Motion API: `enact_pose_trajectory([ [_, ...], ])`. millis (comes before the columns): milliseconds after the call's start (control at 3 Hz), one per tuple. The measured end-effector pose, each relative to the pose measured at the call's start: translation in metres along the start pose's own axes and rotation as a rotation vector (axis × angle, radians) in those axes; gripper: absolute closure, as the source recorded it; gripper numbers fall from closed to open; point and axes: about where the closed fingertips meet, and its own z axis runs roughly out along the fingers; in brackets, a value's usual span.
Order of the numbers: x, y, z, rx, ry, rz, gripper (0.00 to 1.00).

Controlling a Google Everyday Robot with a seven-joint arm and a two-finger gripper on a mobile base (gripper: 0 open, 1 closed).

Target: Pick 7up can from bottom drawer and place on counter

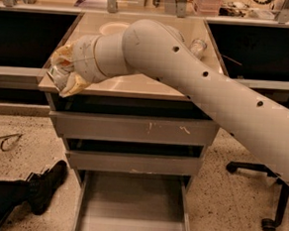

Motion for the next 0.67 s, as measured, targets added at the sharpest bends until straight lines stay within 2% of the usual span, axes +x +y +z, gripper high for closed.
enact_pose_trajectory([
  [333, 0.037, -0.003, -0.002, 0.031, 0.057, 0.042, 1.00],
  [667, 0.092, -0.020, 0.000, 0.078, 0.127, 0.097, 1.00],
])
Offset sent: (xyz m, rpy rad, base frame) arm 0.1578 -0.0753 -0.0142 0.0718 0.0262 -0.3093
